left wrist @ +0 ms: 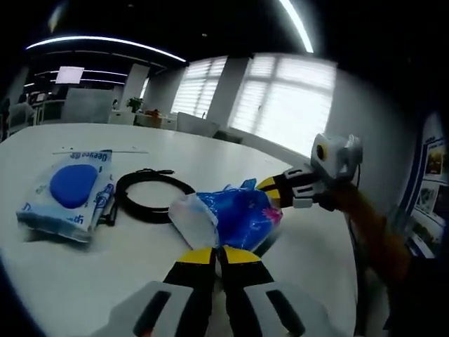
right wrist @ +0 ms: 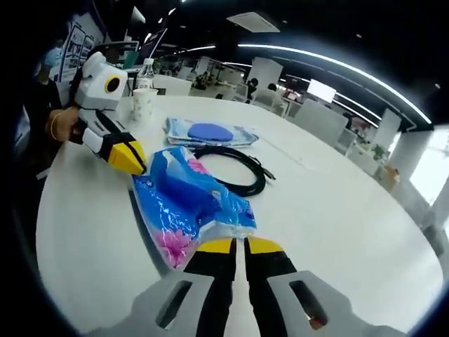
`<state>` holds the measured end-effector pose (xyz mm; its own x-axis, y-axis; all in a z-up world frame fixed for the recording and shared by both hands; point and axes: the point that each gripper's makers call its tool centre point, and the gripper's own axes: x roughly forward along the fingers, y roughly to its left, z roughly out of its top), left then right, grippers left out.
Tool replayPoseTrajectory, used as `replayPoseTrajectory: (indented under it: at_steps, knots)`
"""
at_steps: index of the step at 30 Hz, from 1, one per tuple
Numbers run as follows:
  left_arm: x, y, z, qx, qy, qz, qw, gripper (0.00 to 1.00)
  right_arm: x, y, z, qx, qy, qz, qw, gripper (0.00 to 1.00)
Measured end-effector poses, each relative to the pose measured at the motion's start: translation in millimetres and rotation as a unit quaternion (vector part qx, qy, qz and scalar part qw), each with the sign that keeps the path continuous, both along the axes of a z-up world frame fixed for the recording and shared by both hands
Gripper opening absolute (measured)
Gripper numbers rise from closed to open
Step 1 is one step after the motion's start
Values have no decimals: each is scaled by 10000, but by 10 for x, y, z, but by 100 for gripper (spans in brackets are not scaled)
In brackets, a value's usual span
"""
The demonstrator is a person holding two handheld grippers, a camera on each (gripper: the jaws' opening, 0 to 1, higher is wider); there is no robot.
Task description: Arrange the tabletop items into an orderly group along one side of the table until the central work area is clear of visible clutter.
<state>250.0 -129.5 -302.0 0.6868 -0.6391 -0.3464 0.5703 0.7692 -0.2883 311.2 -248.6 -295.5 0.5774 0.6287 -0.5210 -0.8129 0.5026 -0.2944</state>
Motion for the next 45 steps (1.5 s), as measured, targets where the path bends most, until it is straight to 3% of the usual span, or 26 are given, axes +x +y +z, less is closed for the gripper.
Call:
replayPoseTrajectory:
  at_steps: [13, 15, 19, 23, 29, 37, 45]
  knots:
    - [4, -23, -25, -48, 40, -7, 10000, 5, 31, -93, -28, 136, 116, -214, 9996, 5]
    - [-22, -31, -34, -127, 146, -12, 9998, 7, 24, -105, -44, 98, 145, -223, 9996, 5]
    - [-34, -46, -7, -30, 19, -62, 10000, 10, 41, -164, -66, -17, 96, -331, 9994, 10]
    - [-42, -70, 21, -164, 116, -64, 9998, 16, 61, -200, -24, 161, 95, -476, 9987, 12]
    - [-11, -5, 87, -236, 58, 75, 9997, 26, 122, -282, 44, 132, -89, -723, 9973, 14]
    - [8, 46, 140, -306, 69, 151, 9994, 32, 156, -335, 141, 176, -221, -894, 9956, 15]
    - [49, 113, 203, -439, 73, 266, 9987, 37, 190, -390, 389, 583, -399, -1219, 9900, 15]
